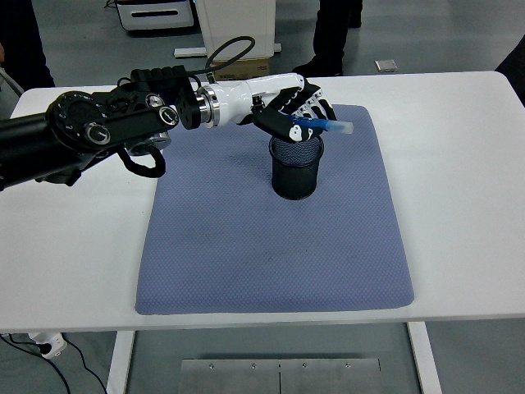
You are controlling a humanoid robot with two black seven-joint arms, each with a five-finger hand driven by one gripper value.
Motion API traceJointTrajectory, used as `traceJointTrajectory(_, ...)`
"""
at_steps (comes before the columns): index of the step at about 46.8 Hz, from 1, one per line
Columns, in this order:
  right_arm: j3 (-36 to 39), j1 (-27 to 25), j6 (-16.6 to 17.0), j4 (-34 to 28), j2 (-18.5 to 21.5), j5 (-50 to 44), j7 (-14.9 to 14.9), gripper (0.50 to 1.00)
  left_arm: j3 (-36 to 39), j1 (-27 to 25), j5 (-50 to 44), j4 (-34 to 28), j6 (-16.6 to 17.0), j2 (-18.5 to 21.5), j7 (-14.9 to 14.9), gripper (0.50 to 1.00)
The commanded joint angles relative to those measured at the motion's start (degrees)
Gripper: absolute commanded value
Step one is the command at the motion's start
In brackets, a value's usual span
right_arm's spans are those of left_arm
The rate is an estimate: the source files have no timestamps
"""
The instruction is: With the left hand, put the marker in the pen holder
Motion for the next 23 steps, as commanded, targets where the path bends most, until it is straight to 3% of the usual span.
traceJointTrajectory(1,0.00,-0.06,0.00,-0.01,0.00,0.00,-0.04,1.000,-1.50,1.75,-0.12,1.06,-0.18,-0.44,0.01,0.500)
traceJointTrajectory(23,0.00,-0.06,0.00,-0.01,0.00,0.00,0.05,1.000,-7.48,7.82,-10.75,2.73,0.18,-3.08,0.01,0.500)
